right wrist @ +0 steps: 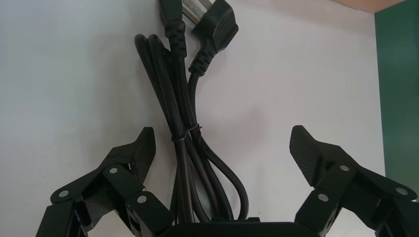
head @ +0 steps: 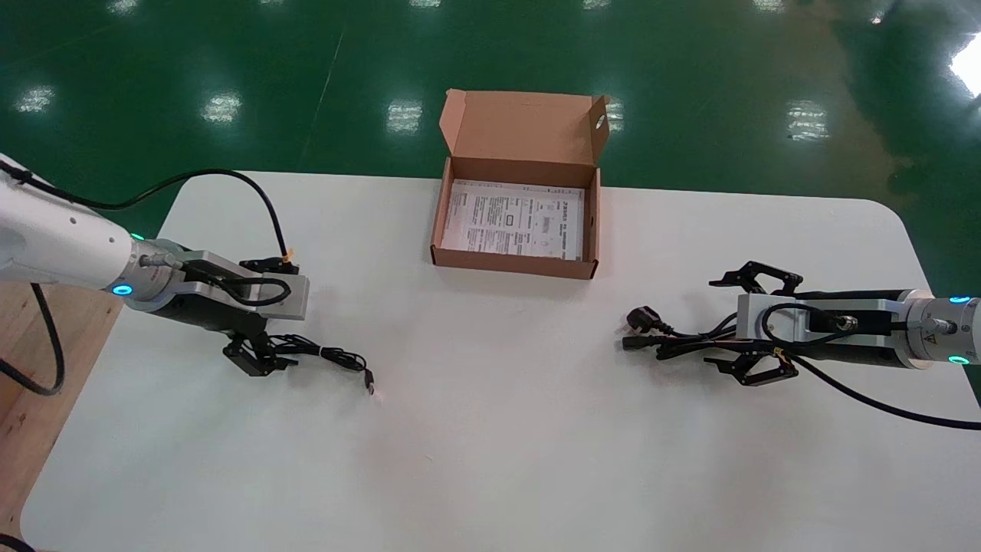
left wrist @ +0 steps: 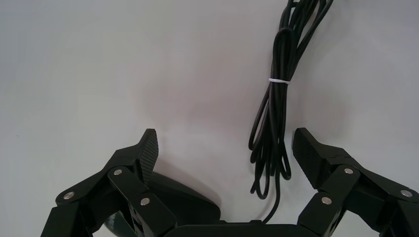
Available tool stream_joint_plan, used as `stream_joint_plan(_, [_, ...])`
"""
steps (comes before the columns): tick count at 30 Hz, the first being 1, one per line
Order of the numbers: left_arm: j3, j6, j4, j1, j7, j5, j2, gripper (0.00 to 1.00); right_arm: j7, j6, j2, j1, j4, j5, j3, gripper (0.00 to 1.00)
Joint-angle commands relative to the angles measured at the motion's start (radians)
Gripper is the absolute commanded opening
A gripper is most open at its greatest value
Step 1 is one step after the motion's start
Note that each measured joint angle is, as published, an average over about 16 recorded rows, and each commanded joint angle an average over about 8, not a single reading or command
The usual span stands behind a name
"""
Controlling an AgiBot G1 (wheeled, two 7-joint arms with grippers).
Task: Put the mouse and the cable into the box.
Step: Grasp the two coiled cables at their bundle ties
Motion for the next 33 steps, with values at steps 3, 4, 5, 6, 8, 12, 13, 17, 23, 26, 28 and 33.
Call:
stream_joint_plan(3, [-0.001,-0.004,0.007,0.000,0.003,-0.001,0.003,0.00,-0.001,0.005,-0.003,0.003,-0.007,-0.002,0.000,0.00])
stream_joint_plan(4, [-0.001,-0.003,0.005,0.000,0.002,-0.001,0.002,0.00,-0.001,0.003,-0.002,0.002,-0.005,-0.001,0.000,0.00])
stream_joint_plan(5, [-0.001,-0.002,0.002,0.000,0.001,-0.001,0.001,0.00,-0.001,0.002,-0.001,0.001,-0.003,-0.001,0.000,0.00])
stream_joint_plan(6, [-0.001,-0.001,0.000,0.001,0.001,-0.001,0.000,0.00,0.000,0.001,-0.001,0.001,-0.002,0.000,0.000,0.00])
stream_joint_plan(8, [-0.001,0.001,-0.003,0.001,0.000,-0.001,-0.001,0.00,0.000,-0.001,0.001,-0.001,0.002,0.001,0.000,0.00])
stream_joint_plan(12, [0.000,0.003,-0.009,0.001,-0.002,-0.001,-0.003,0.00,0.001,-0.003,0.003,-0.002,0.007,0.003,0.000,0.00])
stream_joint_plan(13, [0.000,0.004,-0.010,0.001,-0.003,-0.001,-0.004,0.00,0.001,-0.004,0.003,-0.003,0.008,0.003,0.000,0.00])
stream_joint_plan(17, [0.000,0.006,-0.014,0.002,-0.004,-0.001,-0.005,0.00,0.002,-0.006,0.004,-0.004,0.011,0.004,0.001,0.00])
stream_joint_plan(23, [0.000,0.008,-0.017,0.002,-0.004,-0.002,-0.007,0.00,0.002,-0.009,0.006,-0.005,0.014,0.005,0.001,0.00])
stream_joint_plan(26, [0.000,0.009,-0.019,0.002,-0.005,-0.002,-0.007,0.00,0.002,-0.009,0.006,-0.006,0.016,0.005,0.001,0.00])
stream_joint_plan(28, [0.000,0.009,-0.019,0.002,-0.005,-0.002,-0.007,0.00,0.002,-0.010,0.006,-0.006,0.016,0.005,0.001,0.00])
stream_joint_plan(33, [0.000,0.009,-0.021,0.002,-0.005,-0.002,-0.008,0.00,0.002,-0.010,0.007,-0.006,0.018,0.005,0.002,0.00])
